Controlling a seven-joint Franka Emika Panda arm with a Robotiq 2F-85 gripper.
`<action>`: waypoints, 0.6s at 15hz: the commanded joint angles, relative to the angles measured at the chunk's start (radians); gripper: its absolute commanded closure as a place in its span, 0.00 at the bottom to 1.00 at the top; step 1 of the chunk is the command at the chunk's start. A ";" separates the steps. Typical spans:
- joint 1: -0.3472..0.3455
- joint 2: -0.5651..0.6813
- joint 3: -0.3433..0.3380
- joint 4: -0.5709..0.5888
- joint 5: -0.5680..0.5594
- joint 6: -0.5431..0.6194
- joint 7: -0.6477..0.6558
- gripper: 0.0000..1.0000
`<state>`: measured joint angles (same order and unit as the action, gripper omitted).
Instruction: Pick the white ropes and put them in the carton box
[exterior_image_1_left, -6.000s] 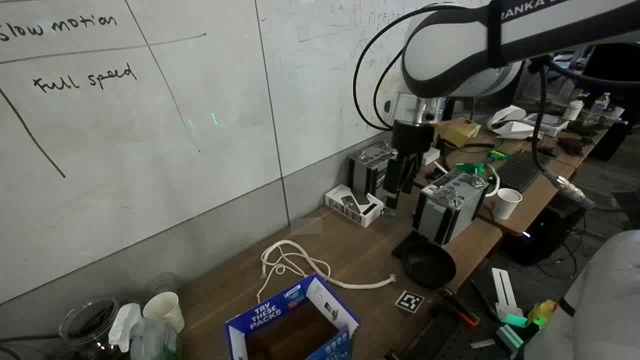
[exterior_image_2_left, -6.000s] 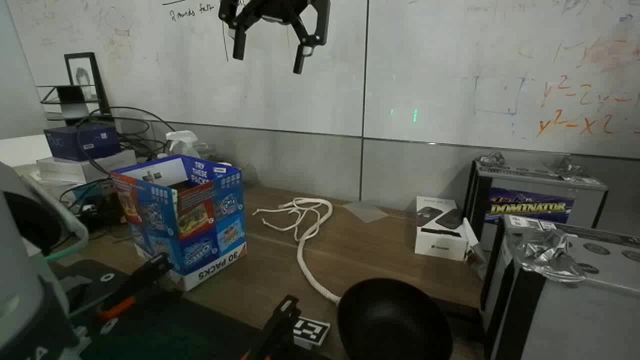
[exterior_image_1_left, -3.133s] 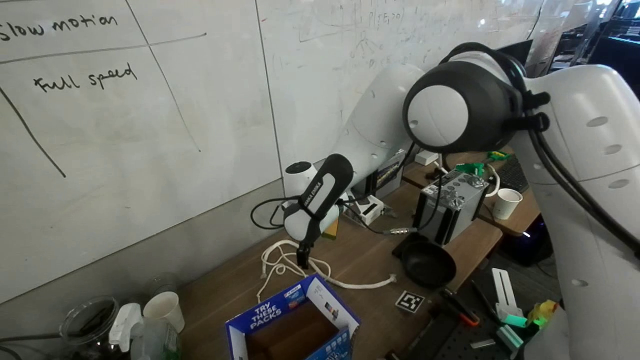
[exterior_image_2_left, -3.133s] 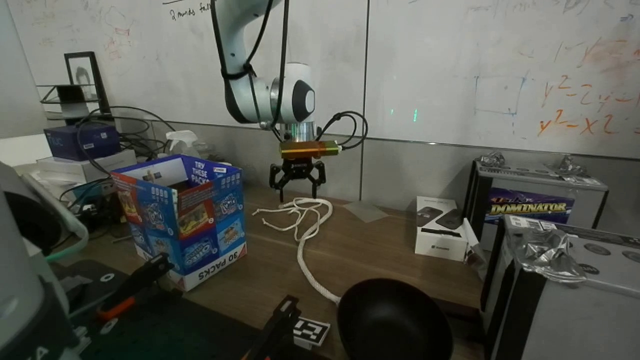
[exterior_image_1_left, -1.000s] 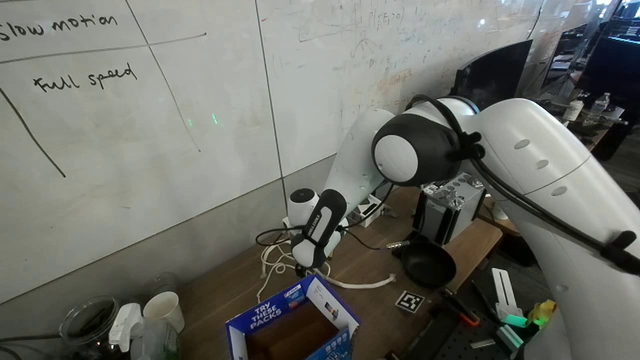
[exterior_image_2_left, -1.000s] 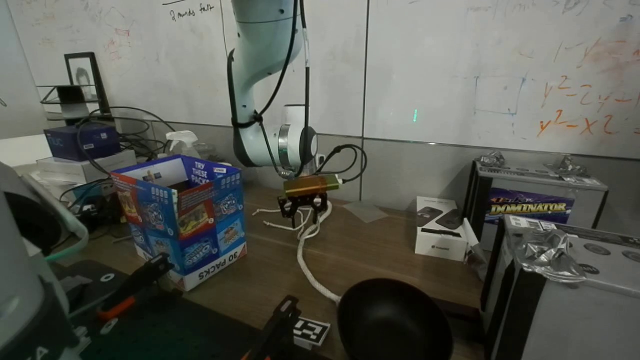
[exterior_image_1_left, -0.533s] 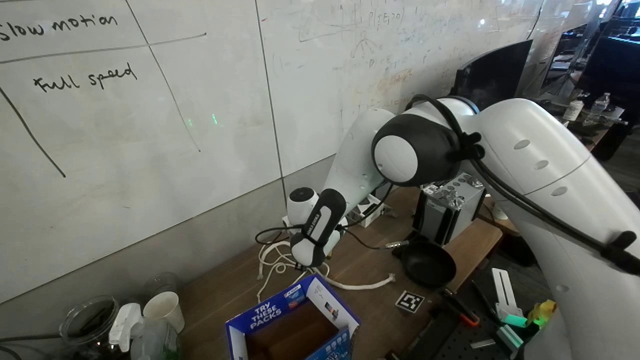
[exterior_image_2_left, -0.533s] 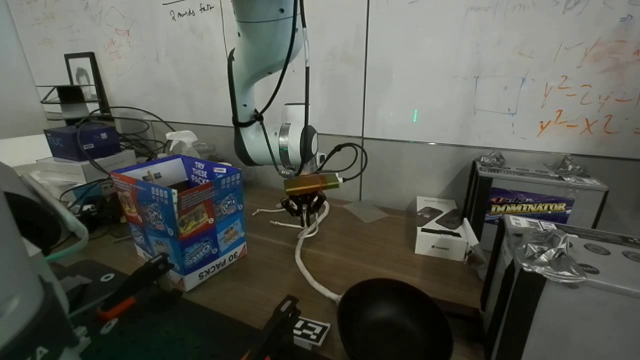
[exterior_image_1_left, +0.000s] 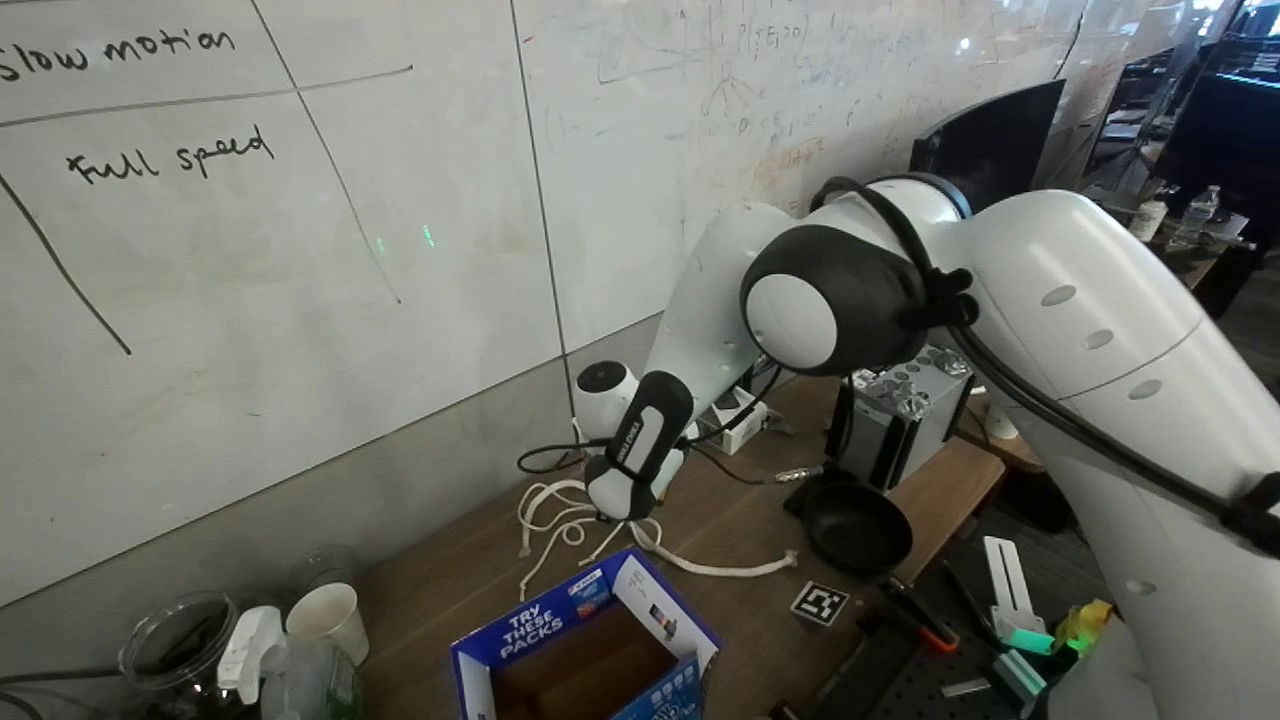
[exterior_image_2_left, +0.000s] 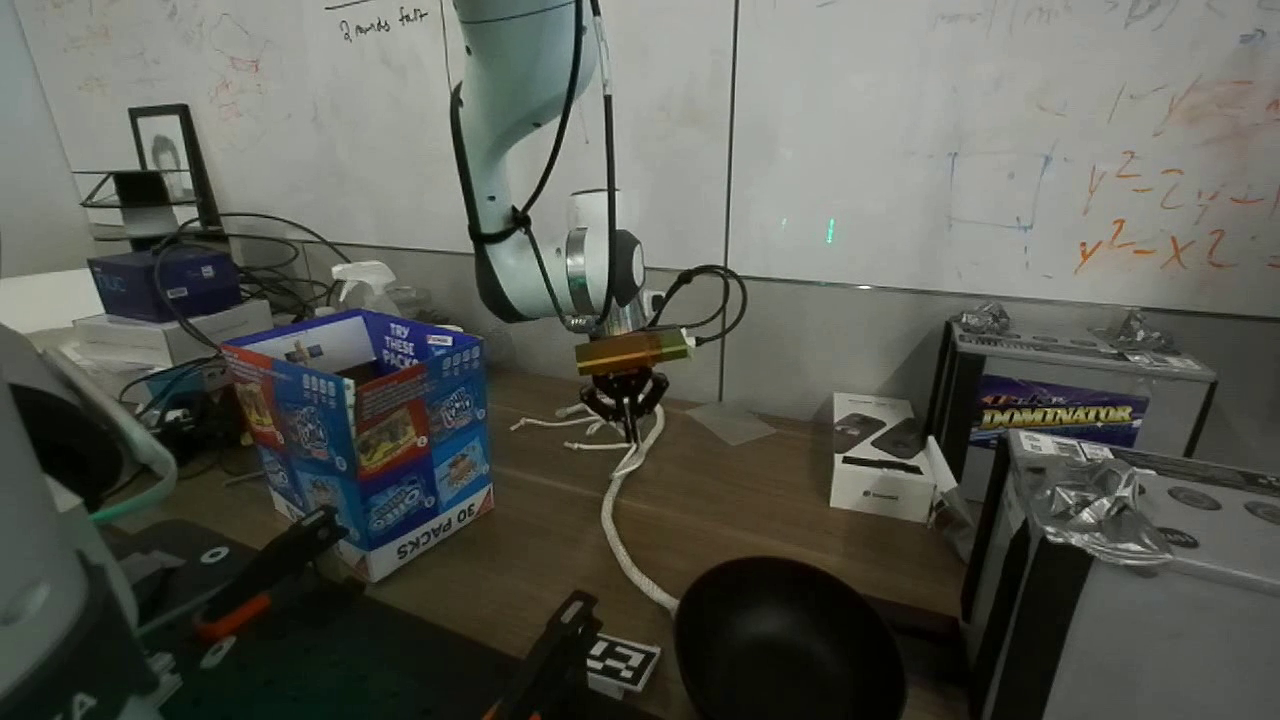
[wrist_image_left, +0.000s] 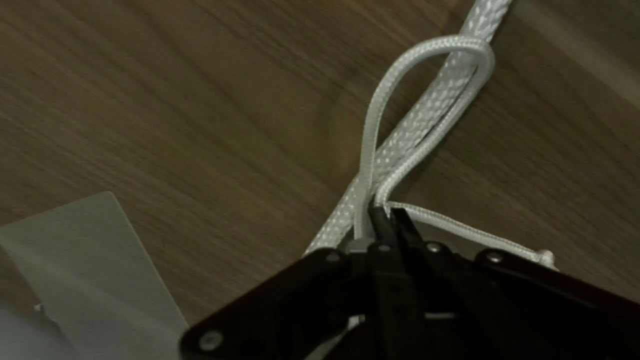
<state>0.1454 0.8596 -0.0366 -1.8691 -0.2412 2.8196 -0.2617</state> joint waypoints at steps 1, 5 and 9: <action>0.036 -0.161 -0.027 -0.110 -0.031 -0.060 0.073 0.99; 0.035 -0.360 -0.002 -0.225 -0.034 -0.165 0.094 0.98; 0.006 -0.561 0.074 -0.296 0.002 -0.362 0.049 0.96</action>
<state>0.1729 0.4770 -0.0153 -2.0691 -0.2542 2.5763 -0.1954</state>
